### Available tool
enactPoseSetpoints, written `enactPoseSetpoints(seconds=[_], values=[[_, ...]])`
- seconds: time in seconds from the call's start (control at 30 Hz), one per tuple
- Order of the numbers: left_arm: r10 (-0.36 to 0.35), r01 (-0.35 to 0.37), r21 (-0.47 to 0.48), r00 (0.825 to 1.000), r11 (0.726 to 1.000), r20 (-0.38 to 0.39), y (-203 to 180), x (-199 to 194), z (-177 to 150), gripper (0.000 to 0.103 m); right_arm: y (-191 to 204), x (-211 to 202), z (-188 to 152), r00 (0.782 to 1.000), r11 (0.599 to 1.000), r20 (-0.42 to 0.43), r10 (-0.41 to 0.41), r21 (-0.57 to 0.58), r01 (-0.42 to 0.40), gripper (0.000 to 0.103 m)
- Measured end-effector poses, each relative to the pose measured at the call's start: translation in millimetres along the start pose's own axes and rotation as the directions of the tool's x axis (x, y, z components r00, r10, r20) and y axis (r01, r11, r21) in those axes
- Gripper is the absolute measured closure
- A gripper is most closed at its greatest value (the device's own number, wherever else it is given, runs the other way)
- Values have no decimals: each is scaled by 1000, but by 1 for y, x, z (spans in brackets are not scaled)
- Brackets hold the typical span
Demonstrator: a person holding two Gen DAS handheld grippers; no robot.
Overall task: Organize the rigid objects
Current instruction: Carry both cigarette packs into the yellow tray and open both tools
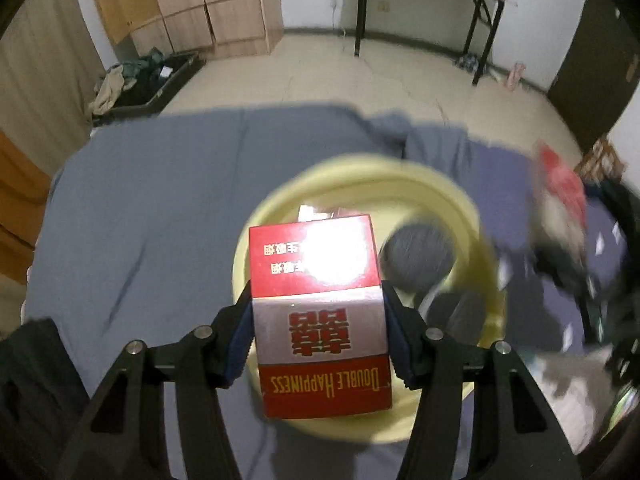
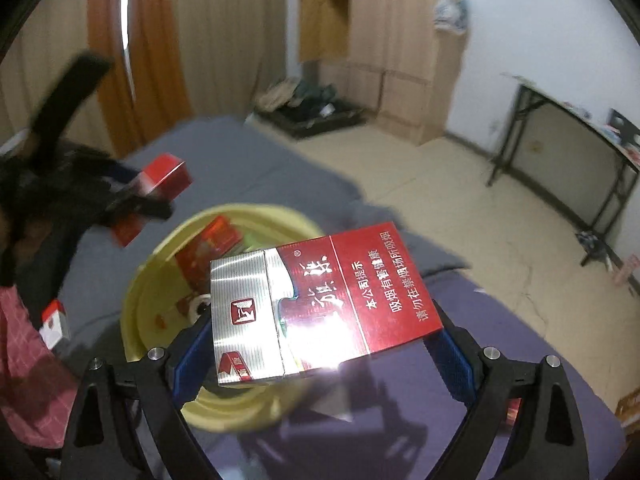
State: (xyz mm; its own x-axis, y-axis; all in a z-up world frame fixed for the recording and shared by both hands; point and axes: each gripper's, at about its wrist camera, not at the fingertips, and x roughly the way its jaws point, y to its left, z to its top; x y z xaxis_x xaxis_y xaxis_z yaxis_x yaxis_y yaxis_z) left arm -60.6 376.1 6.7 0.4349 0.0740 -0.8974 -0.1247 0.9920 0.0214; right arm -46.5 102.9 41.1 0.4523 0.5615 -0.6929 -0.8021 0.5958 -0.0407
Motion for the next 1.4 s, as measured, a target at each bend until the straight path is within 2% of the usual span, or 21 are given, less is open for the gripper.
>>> enactPoseSetpoints(seconds=[0.03,0.17,0.27,0.33,0.47,0.53,0.67,0.73,0.77,0.8,0.9,1.07,1.2,1.3,1.33,1.4], values=[[6,-6,16,1000,1000,-17,-2,10,-13,44,9,13,3,1000,1000,-25,7,-9,-8,8],[-26,28,56,999,998,-37,-10,35,-31,44,43,72,23,992,999,-123,20,-30,-24,8],[22,-16,107,998,994,-54,-18,54,-39,44,55,107,36,987,1000,-160,11,-26,-15,8],[0,6,125,999,992,-49,-19,62,-40,44,62,129,50,986,1000,-169,0,-29,-5,8],[-32,36,115,999,993,-42,-14,74,-41,44,69,156,60,982,999,-191,-3,-38,-5,8],[-37,40,115,999,993,-28,-14,72,-43,43,69,159,53,980,1000,-200,-1,-29,-5,8],[-41,45,128,999,991,-31,-12,72,-44,43,69,170,53,976,999,-214,36,-2,-37,6],[-46,49,136,999,990,-26,-11,69,-43,37,70,174,55,977,999,-208,45,19,-42,0],[-49,51,133,999,990,-21,-12,64,-44,28,67,175,55,977,998,-206,57,32,-51,0],[-54,55,124,999,991,-7,-11,59,-45,18,66,174,58,977,996,-197,76,59,-66,0],[-91,87,103,995,991,39,-8,45,-40,5,55,156,62,987,994,-138,79,91,-67,0],[-102,95,81,992,992,78,-16,24,-20,0,8,100,57,999,986,-38,31,167,-24,0],[-94,80,115,987,990,128,-41,6,-1,0,-46,59,18,994,979,-38,-107,173,112,0],[-129,110,146,984,983,127,-64,2,12,0,-111,33,-38,966,941,-114,-231,225,252,0],[-136,116,156,983,981,122,-69,3,18,0,-129,25,-55,957,925,-127,-260,252,285,0],[-136,113,192,984,975,113,-90,5,30,0,-152,13,-78,953,903,-142,-268,307,300,0]])
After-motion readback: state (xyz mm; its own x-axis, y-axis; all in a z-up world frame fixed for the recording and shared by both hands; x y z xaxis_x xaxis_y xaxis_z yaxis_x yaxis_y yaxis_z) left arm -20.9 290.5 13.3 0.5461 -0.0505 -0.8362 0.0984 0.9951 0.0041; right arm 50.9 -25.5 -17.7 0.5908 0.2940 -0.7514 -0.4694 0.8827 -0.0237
